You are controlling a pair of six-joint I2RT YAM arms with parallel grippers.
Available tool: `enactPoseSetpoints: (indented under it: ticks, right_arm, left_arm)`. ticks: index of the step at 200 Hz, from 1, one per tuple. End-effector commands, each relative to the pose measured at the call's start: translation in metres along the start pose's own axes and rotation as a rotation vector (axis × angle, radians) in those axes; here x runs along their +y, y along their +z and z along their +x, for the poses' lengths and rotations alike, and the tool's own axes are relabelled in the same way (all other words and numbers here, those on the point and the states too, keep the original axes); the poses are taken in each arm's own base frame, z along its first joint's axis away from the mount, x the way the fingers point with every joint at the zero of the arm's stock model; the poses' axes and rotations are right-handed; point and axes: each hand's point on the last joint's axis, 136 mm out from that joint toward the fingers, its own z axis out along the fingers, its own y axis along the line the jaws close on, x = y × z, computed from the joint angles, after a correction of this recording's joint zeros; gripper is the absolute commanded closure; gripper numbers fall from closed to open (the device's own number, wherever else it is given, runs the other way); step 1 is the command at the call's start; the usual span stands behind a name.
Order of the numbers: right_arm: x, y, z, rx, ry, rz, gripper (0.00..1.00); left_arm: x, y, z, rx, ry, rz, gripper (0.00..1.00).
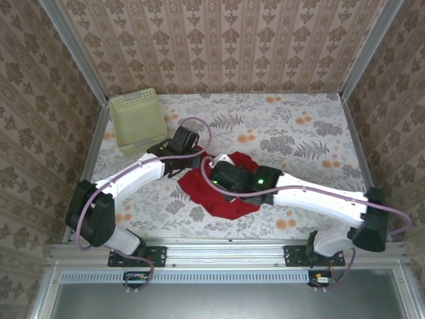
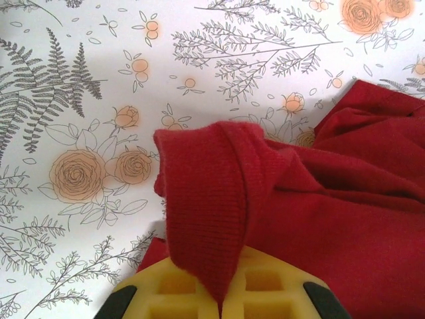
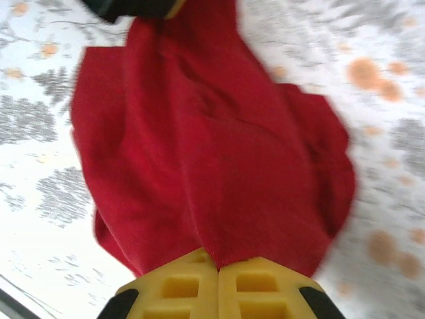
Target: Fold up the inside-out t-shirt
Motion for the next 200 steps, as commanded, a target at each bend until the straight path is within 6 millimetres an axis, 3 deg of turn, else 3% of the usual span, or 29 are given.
enactPoseSetpoints:
  ticks: [1,15,32,67,98,135,159,200]
  right_arm:
    - [0.048,0.027,-0.008,0.039,0.038,-0.178,0.77]
    - [0.054,0.03,-0.008,0.043,0.038,-0.203,0.67]
    - [0.048,0.019,-0.007,0.008,0.042,-0.211,0.6]
    - [0.012,0.001,0.017,-0.026,0.115,-0.167,0.59]
    - [-0.009,0.015,0.044,0.002,0.241,-0.176,0.61]
    - [0.006,0.038,0.042,0.012,0.244,-0.222,0.63]
    - [0.015,0.056,0.04,0.034,0.213,-0.218,0.6]
    - [0.04,0.07,0.029,0.049,0.143,-0.231,0.52]
  left_arm:
    - [0.003,-0.011,-0.009,-0.045,-0.038,0.008,1.0]
    - [0.007,-0.012,-0.007,-0.043,-0.043,0.003,1.0]
    - [0.013,-0.013,-0.006,-0.043,-0.051,-0.003,1.0]
    - [0.019,-0.011,-0.004,-0.046,-0.076,0.005,1.0]
    - [0.019,-0.009,-0.003,-0.042,-0.078,0.013,1.0]
    - [0.016,-0.011,-0.004,-0.042,-0.078,0.024,1.0]
    - [0.015,-0.013,-0.004,-0.045,-0.079,0.028,1.0]
    - [0.015,-0.014,-0.005,-0.048,-0.077,0.028,1.0]
